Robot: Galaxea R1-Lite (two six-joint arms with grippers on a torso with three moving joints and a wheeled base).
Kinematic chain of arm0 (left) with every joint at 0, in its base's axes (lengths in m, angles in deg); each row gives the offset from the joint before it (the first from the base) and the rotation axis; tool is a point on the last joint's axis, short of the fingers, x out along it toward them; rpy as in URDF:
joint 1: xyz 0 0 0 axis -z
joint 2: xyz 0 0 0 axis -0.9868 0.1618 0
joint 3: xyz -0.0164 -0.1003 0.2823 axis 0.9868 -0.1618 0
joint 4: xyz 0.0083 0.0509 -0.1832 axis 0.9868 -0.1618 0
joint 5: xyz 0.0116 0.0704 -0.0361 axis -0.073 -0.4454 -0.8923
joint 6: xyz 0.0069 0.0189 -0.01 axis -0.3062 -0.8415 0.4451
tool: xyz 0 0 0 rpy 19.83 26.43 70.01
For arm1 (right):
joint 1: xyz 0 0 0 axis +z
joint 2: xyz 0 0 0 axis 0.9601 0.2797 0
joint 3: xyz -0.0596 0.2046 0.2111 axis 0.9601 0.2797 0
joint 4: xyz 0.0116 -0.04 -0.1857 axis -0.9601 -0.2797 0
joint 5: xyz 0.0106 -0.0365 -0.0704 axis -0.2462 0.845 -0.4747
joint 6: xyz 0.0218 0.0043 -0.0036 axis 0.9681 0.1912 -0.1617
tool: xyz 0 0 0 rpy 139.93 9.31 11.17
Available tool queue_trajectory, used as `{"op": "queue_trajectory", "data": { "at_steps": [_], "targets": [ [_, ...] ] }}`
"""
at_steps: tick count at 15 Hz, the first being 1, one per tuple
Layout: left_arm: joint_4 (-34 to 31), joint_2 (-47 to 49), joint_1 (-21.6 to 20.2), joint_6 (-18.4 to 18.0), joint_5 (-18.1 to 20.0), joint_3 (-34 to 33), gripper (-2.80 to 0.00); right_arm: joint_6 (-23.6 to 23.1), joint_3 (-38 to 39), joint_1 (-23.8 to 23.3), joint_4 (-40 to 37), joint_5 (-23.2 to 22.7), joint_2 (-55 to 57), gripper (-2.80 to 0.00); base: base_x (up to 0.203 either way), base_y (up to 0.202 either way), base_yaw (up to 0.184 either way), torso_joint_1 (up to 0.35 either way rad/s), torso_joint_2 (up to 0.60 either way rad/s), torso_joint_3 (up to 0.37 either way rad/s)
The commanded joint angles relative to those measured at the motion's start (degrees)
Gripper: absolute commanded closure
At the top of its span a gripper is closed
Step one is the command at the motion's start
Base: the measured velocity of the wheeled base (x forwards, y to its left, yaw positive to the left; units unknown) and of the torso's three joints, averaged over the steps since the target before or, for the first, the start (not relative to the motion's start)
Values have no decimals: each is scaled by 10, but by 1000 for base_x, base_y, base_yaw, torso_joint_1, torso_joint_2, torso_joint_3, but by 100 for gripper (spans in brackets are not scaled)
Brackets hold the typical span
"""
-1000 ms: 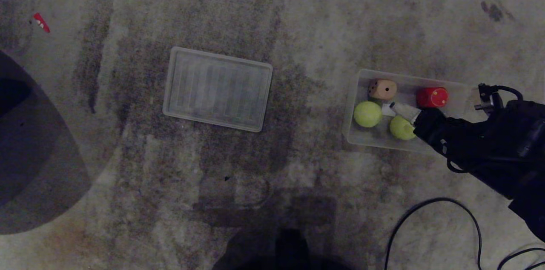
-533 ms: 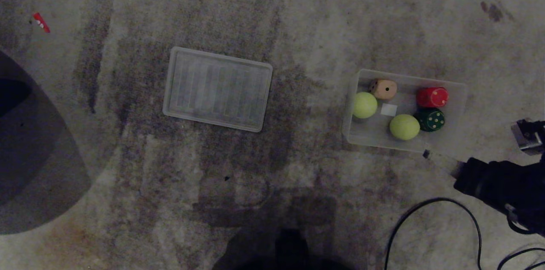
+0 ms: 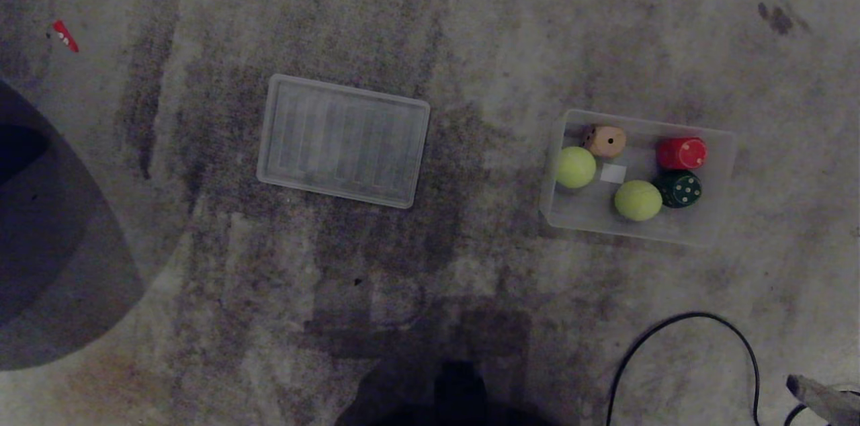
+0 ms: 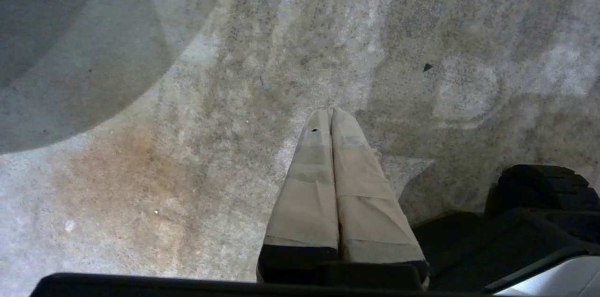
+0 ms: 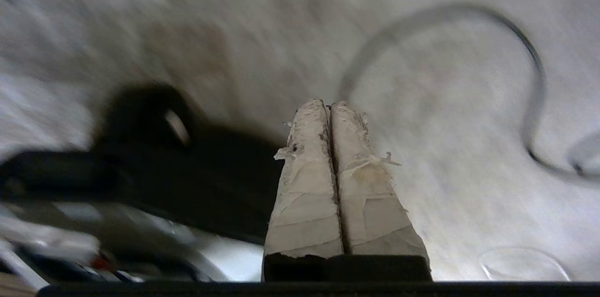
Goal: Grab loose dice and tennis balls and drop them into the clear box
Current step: Pick up toys out of the box
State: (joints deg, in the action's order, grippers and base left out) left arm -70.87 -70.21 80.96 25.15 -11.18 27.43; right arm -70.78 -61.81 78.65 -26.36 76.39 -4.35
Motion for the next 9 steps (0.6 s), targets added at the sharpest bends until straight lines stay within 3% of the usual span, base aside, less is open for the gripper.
{"op": "queue_trajectory", "data": {
  "at_steps": [1,5,9],
  "targets": [
    [1,1,0,0,0,-1,0,-18,21,-37,-95,0,-168,0,0,0,0,0,0,0],
    [0,1,0,0,0,-1,0,-55,38,-61,-168,38,-282,0,0,0,0,0,0,0],
    [0,1,0,0,0,-1,0,-58,40,-50,-175,35,-392,0,0,0,0,0,0,0]
  ]
}}
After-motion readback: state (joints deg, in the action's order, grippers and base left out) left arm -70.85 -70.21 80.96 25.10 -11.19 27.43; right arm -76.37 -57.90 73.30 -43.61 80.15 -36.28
